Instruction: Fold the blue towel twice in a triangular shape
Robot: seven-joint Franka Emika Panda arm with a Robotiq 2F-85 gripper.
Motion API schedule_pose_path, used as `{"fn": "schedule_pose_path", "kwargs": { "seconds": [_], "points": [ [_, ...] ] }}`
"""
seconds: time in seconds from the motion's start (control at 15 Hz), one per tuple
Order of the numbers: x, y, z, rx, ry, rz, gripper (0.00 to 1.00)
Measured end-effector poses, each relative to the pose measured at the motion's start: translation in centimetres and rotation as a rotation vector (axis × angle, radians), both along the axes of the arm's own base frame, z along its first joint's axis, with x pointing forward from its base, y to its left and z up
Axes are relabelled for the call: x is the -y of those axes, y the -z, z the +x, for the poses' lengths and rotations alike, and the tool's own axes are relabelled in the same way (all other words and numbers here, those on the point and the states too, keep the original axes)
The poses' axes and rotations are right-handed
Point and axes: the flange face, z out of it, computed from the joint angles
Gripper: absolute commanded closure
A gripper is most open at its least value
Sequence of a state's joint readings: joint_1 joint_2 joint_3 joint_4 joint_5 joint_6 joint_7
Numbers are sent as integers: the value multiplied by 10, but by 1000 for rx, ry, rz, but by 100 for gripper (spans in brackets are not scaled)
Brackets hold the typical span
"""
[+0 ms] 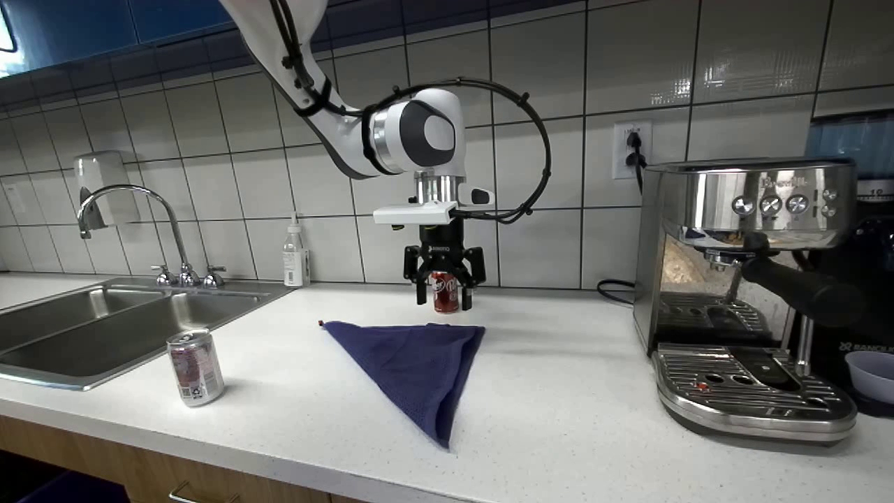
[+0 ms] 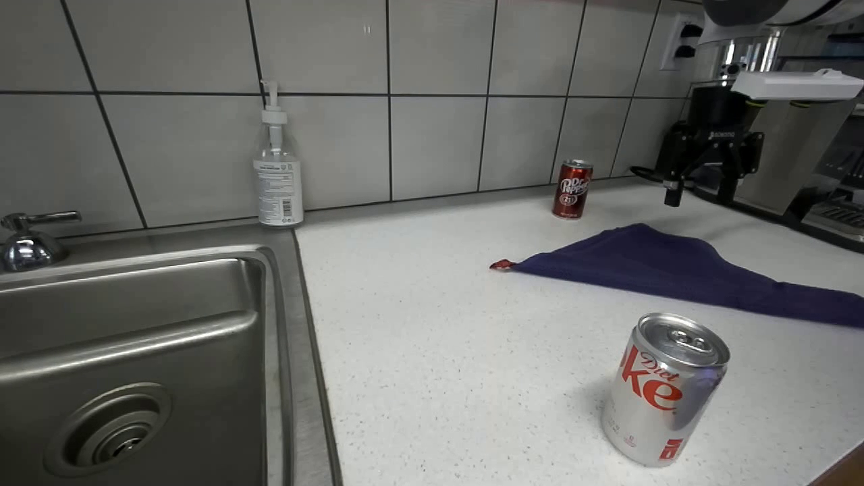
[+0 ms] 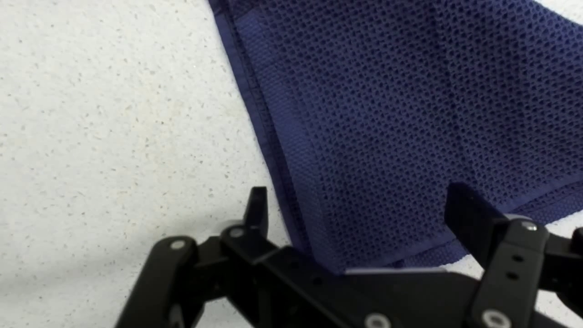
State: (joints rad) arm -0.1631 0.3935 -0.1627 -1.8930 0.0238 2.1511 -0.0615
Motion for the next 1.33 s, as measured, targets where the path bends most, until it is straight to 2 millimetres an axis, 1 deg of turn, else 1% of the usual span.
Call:
{"fn": "schedule_pose_path", "kwargs": {
  "seconds": [0.6,0.8,1.0,1.33],
  "points": [
    [0,0,0,0,0,0,0],
    [-3,0,4,19,-19,-5,0],
    [-19,-5,14,63,-104,-26,0],
    [-63,-9,33,123,-263,-44,0]
  ]
}}
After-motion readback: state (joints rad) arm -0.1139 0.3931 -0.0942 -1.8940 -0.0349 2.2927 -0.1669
